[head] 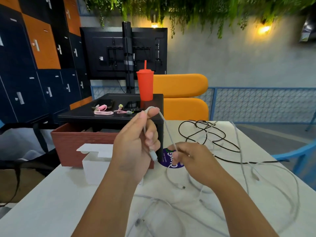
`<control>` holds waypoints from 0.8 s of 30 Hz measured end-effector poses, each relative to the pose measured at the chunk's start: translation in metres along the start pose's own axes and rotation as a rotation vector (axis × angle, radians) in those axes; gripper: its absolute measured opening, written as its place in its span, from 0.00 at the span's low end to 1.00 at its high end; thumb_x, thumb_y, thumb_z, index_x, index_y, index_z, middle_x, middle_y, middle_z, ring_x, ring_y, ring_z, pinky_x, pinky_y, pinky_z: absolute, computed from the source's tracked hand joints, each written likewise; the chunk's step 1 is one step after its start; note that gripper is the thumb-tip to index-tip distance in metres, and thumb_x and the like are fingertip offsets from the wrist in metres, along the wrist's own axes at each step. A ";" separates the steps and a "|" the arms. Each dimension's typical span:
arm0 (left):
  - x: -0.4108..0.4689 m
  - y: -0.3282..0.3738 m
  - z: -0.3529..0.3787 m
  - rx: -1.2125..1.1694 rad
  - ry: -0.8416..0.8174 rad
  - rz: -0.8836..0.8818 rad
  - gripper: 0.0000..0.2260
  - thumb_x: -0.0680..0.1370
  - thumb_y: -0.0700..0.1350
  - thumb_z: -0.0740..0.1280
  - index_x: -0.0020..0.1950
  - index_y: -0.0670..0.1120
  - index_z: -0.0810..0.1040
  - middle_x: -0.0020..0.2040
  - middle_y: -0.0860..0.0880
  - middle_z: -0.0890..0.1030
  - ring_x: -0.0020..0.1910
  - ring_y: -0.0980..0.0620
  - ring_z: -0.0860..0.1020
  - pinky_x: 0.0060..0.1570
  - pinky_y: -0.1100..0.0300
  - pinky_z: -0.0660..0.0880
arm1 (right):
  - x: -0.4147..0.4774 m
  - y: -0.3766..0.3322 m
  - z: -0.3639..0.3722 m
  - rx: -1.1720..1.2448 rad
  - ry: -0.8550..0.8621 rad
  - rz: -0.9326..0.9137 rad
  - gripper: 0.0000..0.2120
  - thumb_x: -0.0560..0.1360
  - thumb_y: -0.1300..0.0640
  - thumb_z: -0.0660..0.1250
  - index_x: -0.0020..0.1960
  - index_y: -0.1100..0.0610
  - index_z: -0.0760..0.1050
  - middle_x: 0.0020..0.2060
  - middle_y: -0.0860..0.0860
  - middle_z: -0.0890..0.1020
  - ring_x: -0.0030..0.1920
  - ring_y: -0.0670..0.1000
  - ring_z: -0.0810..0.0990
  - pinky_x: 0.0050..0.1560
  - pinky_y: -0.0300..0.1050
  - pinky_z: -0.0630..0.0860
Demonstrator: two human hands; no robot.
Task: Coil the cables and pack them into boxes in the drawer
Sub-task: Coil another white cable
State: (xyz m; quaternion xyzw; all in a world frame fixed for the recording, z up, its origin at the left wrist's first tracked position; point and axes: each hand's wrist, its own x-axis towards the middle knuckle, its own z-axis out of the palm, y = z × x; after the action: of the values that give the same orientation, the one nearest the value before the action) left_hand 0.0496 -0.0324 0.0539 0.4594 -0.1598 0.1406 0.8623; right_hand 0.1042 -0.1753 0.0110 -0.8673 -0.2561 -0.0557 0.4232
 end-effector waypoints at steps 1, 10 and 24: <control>0.002 -0.002 0.001 -0.021 -0.001 0.013 0.12 0.74 0.48 0.58 0.50 0.44 0.76 0.24 0.53 0.66 0.23 0.58 0.61 0.23 0.67 0.61 | 0.000 0.001 -0.001 0.024 -0.006 -0.007 0.08 0.78 0.58 0.62 0.46 0.51 0.79 0.32 0.43 0.80 0.34 0.41 0.75 0.34 0.27 0.69; 0.017 0.001 0.000 -0.200 0.081 0.221 0.09 0.80 0.45 0.53 0.46 0.50 0.73 0.28 0.57 0.72 0.31 0.60 0.72 0.42 0.64 0.72 | 0.002 0.006 -0.019 0.201 0.045 -0.021 0.11 0.76 0.56 0.64 0.36 0.53 0.75 0.24 0.47 0.76 0.30 0.44 0.74 0.38 0.42 0.72; 0.019 -0.007 -0.002 0.003 0.135 0.291 0.07 0.78 0.45 0.55 0.47 0.51 0.73 0.35 0.57 0.81 0.42 0.59 0.80 0.56 0.55 0.72 | -0.003 -0.030 -0.019 -0.068 -0.261 -0.106 0.12 0.75 0.49 0.65 0.34 0.50 0.76 0.21 0.46 0.69 0.24 0.44 0.65 0.27 0.34 0.61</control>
State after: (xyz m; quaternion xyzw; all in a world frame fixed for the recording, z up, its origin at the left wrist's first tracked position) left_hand 0.0702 -0.0327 0.0552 0.4223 -0.1659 0.2947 0.8410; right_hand 0.0895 -0.1753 0.0433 -0.8663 -0.3524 0.0265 0.3530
